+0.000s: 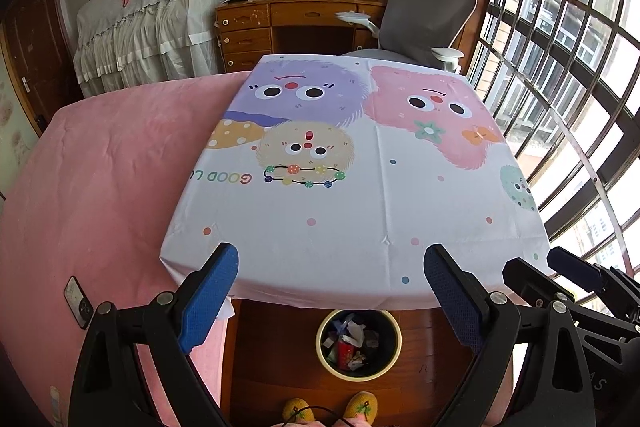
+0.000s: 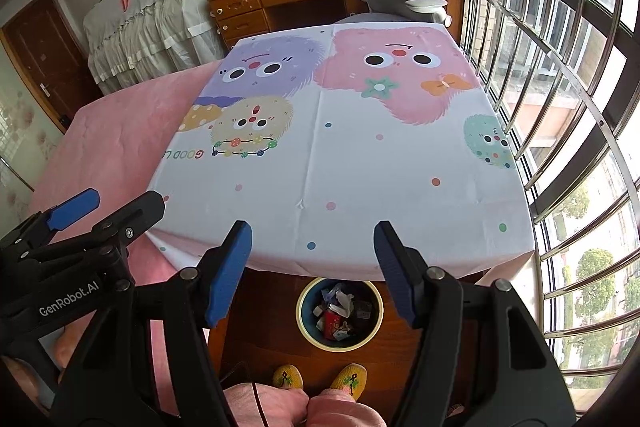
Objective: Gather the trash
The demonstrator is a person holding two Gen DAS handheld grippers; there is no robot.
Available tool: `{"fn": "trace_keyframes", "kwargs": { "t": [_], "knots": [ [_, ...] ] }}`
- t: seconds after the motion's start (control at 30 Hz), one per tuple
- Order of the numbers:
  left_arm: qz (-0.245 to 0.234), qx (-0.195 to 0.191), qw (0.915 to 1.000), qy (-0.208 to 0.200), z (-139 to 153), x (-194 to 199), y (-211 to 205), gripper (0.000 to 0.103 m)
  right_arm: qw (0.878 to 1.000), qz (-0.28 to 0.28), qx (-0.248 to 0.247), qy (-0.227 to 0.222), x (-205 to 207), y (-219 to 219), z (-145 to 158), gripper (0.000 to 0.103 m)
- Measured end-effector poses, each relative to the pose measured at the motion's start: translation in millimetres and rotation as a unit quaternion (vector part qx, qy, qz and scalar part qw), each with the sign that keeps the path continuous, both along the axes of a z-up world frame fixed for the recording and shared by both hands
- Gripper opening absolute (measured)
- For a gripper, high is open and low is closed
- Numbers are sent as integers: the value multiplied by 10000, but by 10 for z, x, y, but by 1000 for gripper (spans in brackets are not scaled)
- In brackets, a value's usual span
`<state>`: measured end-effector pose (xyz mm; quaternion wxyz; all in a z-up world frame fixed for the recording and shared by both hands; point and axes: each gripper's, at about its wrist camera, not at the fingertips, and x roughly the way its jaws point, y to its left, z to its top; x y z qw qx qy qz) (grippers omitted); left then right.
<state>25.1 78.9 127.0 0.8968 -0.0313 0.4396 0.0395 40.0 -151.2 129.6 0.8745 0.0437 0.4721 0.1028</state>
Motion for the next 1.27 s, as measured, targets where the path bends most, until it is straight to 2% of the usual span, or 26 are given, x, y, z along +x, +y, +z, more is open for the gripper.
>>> {"fn": "trace_keyframes", "kwargs": {
  "t": [0.8,1.27],
  "knots": [
    [157,-138,9997,114,-108,20,-160,94,10000,25,16,-42,52,-17,13,61],
    [165,-150,9995,231,-239,48,-212,91,9999,24,61,105,92,-37,-144,61]
  ]
}}
